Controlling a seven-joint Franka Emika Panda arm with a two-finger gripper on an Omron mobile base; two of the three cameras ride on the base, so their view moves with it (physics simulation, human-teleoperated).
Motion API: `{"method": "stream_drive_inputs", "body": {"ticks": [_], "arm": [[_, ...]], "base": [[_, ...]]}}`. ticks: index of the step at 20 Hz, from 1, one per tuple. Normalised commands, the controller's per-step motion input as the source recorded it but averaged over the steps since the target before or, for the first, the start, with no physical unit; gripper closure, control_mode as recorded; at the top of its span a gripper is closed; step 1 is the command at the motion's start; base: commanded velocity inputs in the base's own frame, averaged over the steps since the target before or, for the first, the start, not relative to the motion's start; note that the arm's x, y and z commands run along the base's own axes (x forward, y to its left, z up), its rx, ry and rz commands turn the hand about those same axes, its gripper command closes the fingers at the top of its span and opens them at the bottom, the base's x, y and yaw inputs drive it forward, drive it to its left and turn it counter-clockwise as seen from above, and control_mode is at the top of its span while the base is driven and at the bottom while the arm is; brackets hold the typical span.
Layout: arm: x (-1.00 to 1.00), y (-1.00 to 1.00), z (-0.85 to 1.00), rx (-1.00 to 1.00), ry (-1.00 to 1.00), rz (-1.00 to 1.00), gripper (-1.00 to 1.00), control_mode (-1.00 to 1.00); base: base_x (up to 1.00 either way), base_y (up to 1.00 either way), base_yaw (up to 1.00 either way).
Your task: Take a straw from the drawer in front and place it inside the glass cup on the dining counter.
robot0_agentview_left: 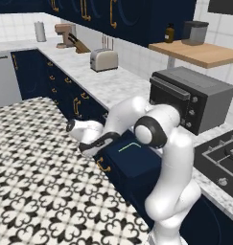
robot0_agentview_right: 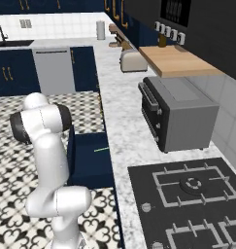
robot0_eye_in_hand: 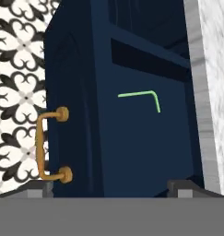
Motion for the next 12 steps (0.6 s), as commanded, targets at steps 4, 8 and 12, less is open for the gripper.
{"method": "stream_drive_inputs", "body": {"ticks": [4,8,12], "arm": [[0.55,-0.63,-0.04,0.0,0.05,-0.08,-1.0,-1.0],[0.61,-0.61,-0.24,0.03,0.08,-0.05,-1.0,-1.0],[0.41,-0.49,-0.6,0.1,0.12,-0.01,-1.0,-1.0]], "base": [[0.0,0.0,0.0],[0.0,0.0,0.0],[0.0,0.0,0.0]]}}
